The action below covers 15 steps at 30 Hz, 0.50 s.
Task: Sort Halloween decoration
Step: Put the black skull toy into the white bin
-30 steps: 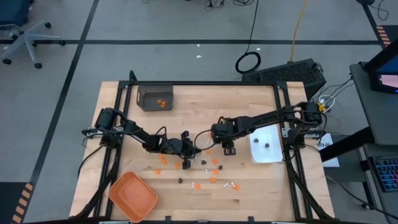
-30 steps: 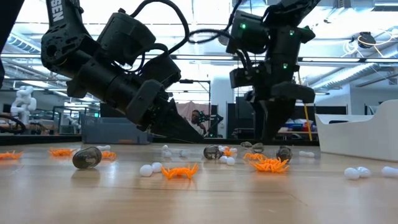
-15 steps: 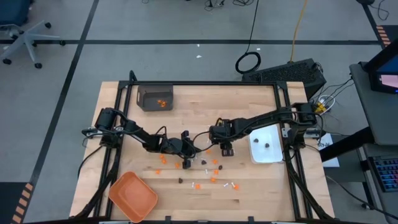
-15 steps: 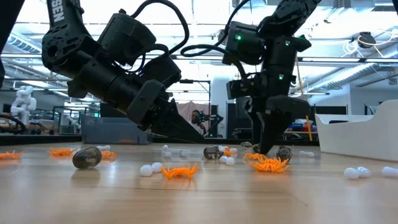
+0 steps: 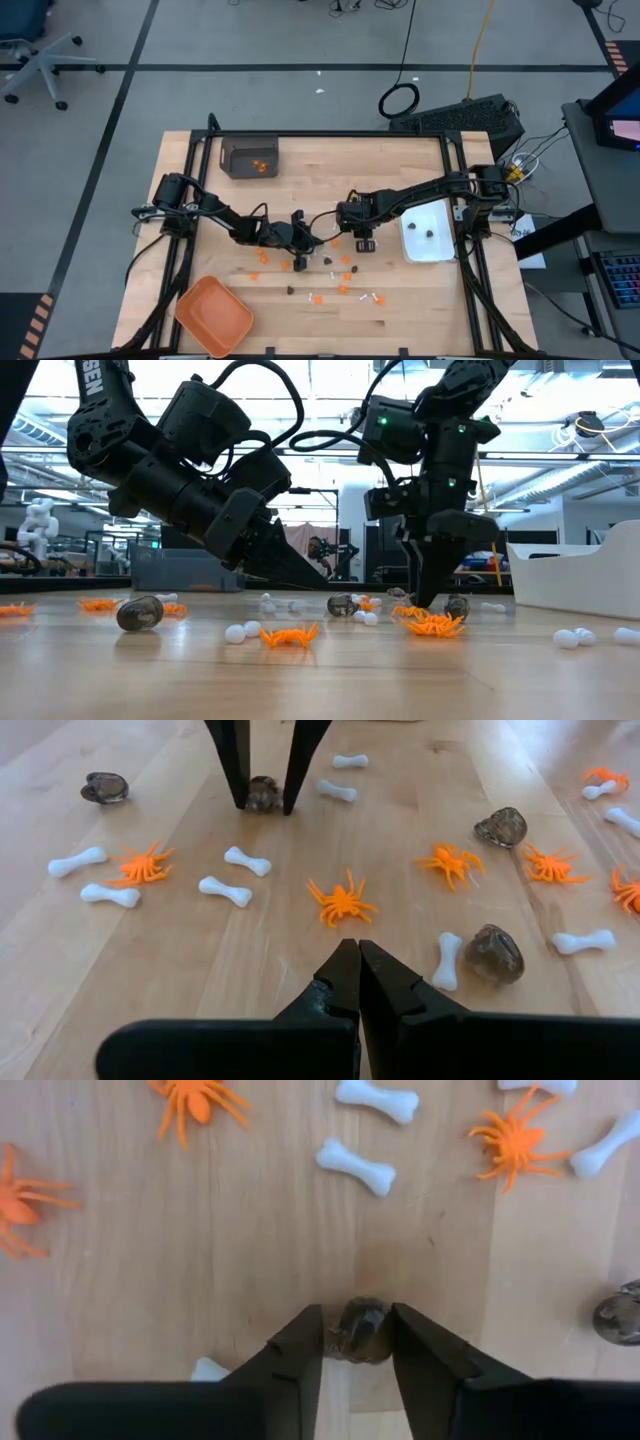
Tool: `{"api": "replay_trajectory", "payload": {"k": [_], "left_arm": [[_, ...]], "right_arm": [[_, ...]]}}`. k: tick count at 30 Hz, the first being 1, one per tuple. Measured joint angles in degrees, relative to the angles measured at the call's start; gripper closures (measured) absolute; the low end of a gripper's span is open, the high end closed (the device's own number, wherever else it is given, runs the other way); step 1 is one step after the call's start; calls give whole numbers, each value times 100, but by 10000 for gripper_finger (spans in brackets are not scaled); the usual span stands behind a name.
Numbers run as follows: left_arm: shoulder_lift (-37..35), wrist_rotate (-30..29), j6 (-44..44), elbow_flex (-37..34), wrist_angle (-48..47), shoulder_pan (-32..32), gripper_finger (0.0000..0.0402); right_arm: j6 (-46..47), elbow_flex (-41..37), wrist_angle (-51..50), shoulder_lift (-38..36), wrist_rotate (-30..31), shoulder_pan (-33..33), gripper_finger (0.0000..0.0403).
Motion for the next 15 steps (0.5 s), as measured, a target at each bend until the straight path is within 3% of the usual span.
{"api": "replay_trajectory", "payload": {"k": [15], "left_arm": [[0, 0, 5, 0, -2, 0, 402]], "right_arm": [[-42, 0, 2, 0, -64, -11, 335]]}}
